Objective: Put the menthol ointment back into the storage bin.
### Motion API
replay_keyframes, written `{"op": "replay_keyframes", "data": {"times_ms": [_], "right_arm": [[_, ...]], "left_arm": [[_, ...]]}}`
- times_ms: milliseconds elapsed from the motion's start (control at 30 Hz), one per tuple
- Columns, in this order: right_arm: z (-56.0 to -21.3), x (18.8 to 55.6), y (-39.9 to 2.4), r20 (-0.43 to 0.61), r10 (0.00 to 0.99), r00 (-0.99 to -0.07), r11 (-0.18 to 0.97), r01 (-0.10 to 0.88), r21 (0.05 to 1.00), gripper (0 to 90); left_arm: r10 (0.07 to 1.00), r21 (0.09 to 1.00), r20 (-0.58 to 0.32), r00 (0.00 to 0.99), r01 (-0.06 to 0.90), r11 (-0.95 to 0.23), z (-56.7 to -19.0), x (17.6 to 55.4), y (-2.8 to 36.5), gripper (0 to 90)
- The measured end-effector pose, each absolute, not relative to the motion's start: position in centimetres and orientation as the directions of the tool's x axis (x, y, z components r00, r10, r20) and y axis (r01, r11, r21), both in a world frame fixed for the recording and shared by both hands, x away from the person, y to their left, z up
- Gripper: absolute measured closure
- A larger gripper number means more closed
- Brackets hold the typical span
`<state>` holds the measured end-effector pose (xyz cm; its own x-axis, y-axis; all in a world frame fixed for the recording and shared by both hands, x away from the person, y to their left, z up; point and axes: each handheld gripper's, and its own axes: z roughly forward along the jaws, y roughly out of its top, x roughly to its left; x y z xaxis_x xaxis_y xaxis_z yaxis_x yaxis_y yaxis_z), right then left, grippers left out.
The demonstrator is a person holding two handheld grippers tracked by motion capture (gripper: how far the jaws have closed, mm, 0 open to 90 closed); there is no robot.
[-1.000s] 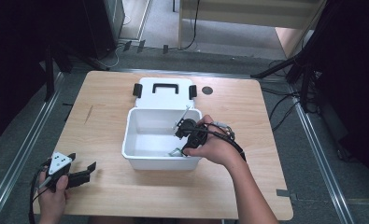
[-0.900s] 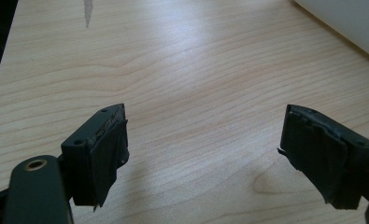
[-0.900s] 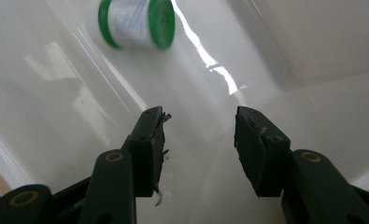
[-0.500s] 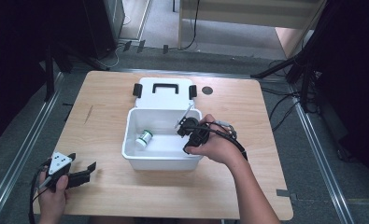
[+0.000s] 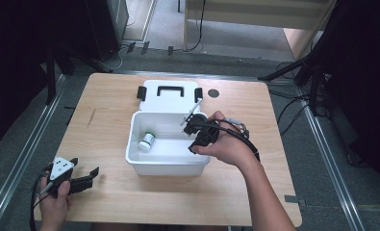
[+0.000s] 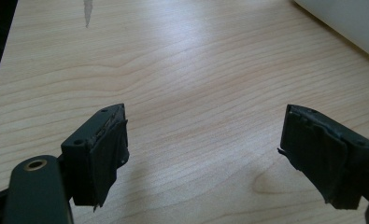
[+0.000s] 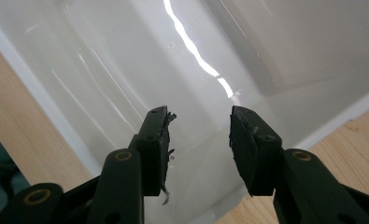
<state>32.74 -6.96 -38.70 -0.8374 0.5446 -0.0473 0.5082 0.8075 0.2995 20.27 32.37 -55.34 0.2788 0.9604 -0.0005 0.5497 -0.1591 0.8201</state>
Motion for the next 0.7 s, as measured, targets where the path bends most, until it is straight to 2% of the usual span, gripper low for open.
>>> {"op": "replay_keyframes", "data": {"times_ms": [367, 700], "right_arm": [[-35.9, 32.3, -9.3, -0.062, 0.580, -0.812, 0.777, 0.530, 0.339, 58.8], [-35.3, 31.8, -12.8, -0.069, 0.625, -0.777, 0.743, 0.565, 0.359, 58.5]], "left_arm": [[0.960, 0.819, 0.000, 0.280, 0.551, -0.160, -55.3, 20.3, 32.4, 16.1], [0.960, 0.820, 0.003, 0.280, 0.549, -0.163, -55.3, 20.3, 32.3, 16.0]]}}
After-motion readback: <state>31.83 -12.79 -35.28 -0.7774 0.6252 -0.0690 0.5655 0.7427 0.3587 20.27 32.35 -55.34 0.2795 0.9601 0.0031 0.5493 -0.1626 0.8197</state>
